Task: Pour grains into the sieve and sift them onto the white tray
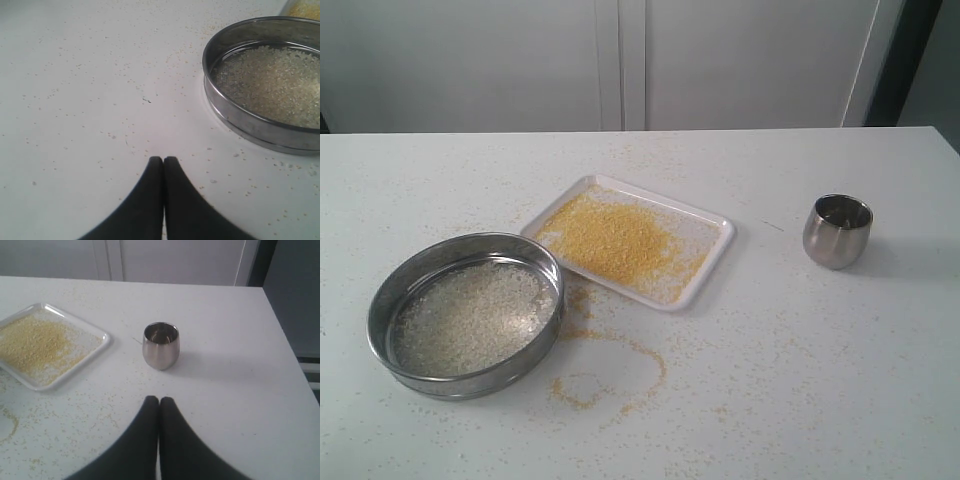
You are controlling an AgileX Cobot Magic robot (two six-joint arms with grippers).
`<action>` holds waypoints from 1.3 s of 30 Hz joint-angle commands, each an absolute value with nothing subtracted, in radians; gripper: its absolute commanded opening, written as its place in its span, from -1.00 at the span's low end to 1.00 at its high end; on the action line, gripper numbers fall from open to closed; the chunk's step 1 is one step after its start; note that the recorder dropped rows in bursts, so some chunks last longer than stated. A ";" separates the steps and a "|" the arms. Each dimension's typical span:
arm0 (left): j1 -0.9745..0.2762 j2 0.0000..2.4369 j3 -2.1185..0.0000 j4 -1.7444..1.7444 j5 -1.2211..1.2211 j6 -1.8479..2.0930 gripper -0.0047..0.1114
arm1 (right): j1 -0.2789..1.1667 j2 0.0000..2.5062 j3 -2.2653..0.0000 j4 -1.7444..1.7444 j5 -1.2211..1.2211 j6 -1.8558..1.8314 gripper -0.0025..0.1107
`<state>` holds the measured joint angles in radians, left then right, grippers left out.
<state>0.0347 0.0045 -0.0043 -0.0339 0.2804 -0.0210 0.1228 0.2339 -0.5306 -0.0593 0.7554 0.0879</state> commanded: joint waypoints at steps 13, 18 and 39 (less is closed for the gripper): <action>0.039 0.000 0.000 -0.032 0.277 -0.022 -0.92 | 0.121 0.015 -0.361 -0.060 0.588 0.083 -0.96; 0.039 0.000 0.000 -0.032 0.277 -0.022 -0.92 | 0.121 0.000 -0.296 -0.060 0.528 0.083 -0.96; 0.039 0.000 0.000 -0.032 0.277 -0.022 -0.92 | 0.121 0.000 -0.057 -0.080 0.399 0.083 -0.96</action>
